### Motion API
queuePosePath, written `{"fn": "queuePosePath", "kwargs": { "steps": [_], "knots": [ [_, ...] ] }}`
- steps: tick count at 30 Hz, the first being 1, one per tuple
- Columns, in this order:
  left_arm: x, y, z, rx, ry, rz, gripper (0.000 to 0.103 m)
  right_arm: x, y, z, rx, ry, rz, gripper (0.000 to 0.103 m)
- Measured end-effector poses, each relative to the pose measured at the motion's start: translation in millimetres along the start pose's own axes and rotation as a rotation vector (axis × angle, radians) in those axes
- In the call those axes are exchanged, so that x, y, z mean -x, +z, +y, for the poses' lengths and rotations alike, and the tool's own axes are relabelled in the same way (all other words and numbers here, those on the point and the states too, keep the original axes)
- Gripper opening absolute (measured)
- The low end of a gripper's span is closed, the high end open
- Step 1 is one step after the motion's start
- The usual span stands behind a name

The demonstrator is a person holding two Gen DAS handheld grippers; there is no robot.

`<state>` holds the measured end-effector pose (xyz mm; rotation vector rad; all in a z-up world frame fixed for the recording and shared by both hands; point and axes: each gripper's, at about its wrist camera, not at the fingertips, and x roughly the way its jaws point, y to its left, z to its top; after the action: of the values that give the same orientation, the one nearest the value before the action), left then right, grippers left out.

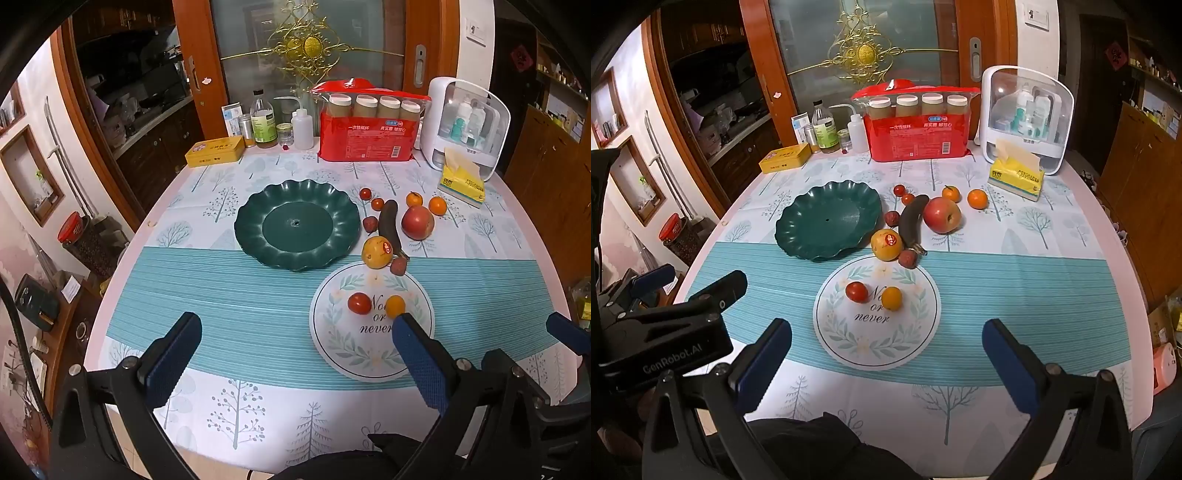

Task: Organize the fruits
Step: 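Move both tools toward the tomato and small orange on the white plate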

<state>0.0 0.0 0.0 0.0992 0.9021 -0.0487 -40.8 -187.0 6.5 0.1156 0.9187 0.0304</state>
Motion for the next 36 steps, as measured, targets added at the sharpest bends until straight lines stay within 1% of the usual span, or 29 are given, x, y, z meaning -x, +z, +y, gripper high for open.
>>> {"fn": "queuePosePath", "kwargs": {
  "steps": [17,18,19,28,36],
  "knots": [
    [-2,1,-6,-0.009,-0.021,0.0,0.103,-3,-1,2,-0.023,0.003,0.008,0.103],
    [-1,2,5,-0.006,-0.034,0.001,0.103,-3,-2,3,-0.026,0.002,0.008,0.103],
    [-3,3,8,-0.009,-0.04,0.002,0.103,-5,-4,3,-0.029,0.001,0.008,0.103],
    [-13,8,20,-0.045,-0.082,0.005,0.103,-7,-6,17,-0.06,-0.022,-0.012,0.103],
    [-25,7,28,-0.097,-0.172,0.018,0.103,-7,-13,27,-0.105,-0.06,-0.043,0.103]
  ]
}}
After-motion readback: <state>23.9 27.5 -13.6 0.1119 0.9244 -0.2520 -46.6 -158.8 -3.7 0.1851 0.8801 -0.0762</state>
